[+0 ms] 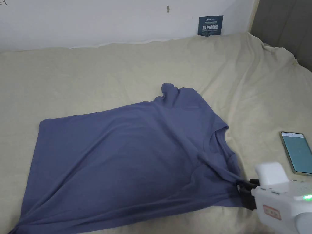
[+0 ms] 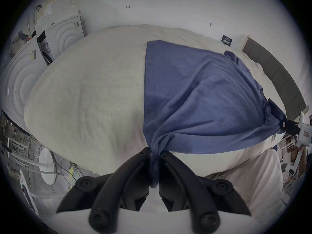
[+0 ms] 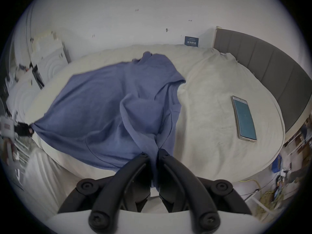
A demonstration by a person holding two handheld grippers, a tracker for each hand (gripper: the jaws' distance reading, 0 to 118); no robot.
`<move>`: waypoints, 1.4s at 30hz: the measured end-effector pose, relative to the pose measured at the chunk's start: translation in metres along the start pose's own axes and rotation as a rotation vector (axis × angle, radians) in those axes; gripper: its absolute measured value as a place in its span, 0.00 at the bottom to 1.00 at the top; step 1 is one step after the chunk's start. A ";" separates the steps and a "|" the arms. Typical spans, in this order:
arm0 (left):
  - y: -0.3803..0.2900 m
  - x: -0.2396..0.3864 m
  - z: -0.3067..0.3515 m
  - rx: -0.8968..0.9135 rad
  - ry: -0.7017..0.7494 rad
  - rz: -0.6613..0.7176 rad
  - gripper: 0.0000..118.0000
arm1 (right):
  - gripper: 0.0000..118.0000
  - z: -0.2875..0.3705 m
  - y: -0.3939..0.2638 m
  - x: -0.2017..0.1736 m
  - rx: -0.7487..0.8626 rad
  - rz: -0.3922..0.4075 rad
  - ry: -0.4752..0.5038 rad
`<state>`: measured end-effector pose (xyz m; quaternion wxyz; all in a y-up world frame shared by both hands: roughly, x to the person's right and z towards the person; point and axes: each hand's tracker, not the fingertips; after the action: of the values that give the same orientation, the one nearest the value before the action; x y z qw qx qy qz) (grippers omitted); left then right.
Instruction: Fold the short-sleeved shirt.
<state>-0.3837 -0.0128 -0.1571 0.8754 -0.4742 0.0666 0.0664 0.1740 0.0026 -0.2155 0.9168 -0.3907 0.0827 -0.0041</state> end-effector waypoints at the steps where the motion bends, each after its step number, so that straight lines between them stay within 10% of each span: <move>1: 0.004 0.000 0.001 0.011 -0.003 0.007 0.08 | 0.06 0.002 0.006 0.003 0.013 -0.016 0.018; 17: 0.149 0.020 -0.098 0.016 -0.008 -0.034 0.08 | 0.09 -0.125 0.135 0.016 -0.099 -0.014 0.026; 19: 0.146 0.024 -0.105 0.003 0.037 -0.068 0.29 | 0.48 -0.133 0.136 0.013 -0.069 0.062 0.031; 21: 0.144 0.021 -0.106 -0.001 0.075 -0.066 0.83 | 0.95 -0.141 0.138 0.014 -0.118 0.087 0.007; 22: 0.142 0.016 -0.105 0.007 0.073 -0.051 0.95 | 0.98 -0.143 0.138 0.016 -0.129 0.082 0.006; 32: 0.097 -0.013 -0.024 0.139 -0.041 0.144 0.92 | 0.71 -0.069 0.110 0.030 0.008 -0.067 0.067; 34: 0.080 -0.008 -0.008 0.154 -0.040 0.097 0.76 | 0.35 -0.046 0.098 0.018 0.034 -0.036 0.086; 37: 0.053 -0.003 0.001 0.152 -0.034 0.053 0.62 | 0.18 -0.021 0.076 -0.005 0.085 0.007 0.066; 39: 0.034 0.019 0.006 0.150 -0.025 0.019 0.16 | 0.12 -0.012 0.063 -0.015 0.086 0.004 0.105; 42: 0.019 0.025 -0.001 0.133 0.006 0.013 0.00 | 0.01 -0.004 0.044 -0.031 0.074 0.007 0.119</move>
<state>-0.3625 -0.0023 -0.1781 0.9043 -0.4148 0.0766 0.0663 0.1398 0.0327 -0.2454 0.9240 -0.3554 0.1382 -0.0274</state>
